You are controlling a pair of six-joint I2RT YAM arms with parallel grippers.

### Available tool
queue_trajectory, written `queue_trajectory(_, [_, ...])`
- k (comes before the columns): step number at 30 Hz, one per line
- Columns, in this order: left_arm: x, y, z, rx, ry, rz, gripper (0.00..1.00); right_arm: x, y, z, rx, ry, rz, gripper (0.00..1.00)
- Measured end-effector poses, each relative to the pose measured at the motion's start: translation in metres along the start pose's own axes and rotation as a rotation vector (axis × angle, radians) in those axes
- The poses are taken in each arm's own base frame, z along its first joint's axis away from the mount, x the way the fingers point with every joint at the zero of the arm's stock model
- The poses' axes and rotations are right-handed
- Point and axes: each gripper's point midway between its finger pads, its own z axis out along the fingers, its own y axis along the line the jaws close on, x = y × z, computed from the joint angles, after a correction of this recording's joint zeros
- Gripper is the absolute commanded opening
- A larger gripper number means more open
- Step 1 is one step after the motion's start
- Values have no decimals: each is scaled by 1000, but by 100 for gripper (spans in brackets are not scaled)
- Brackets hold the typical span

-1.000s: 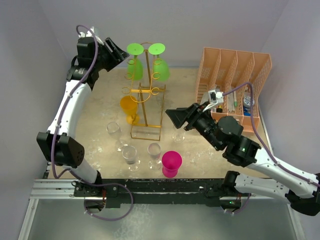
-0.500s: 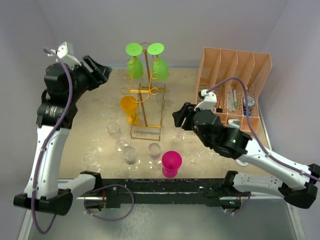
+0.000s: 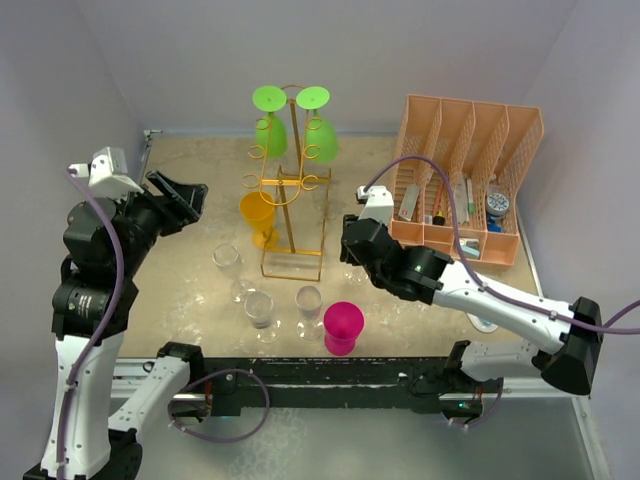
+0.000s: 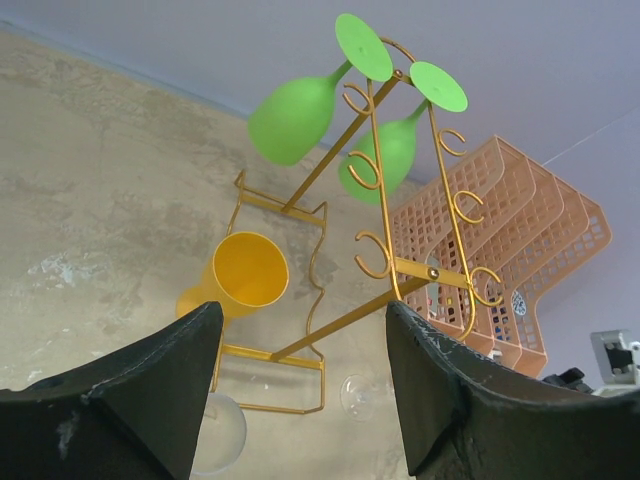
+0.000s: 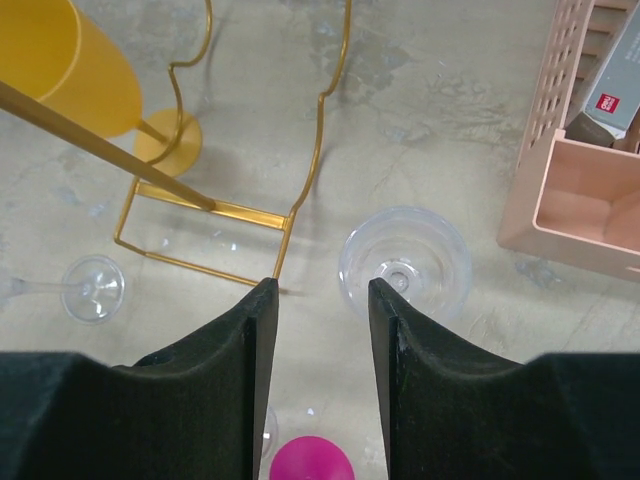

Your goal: Place the wine glass upside down on the wine glass rack

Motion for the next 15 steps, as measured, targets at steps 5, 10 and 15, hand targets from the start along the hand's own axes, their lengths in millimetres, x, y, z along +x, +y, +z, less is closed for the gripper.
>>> queue_trajectory(5, [-1, -1, -8, 11, -17, 0, 64, 16, 0, 13, 9, 47, -38, 42])
queue_trajectory(10, [-2, -3, -11, 20, -24, 0, 64, 30, -10, 25, 26, 87, -46, 39])
queue_trajectory(15, [-2, -5, -14, 34, -24, 1, 65, 35, -12, 37, 21, 117, -47, 28])
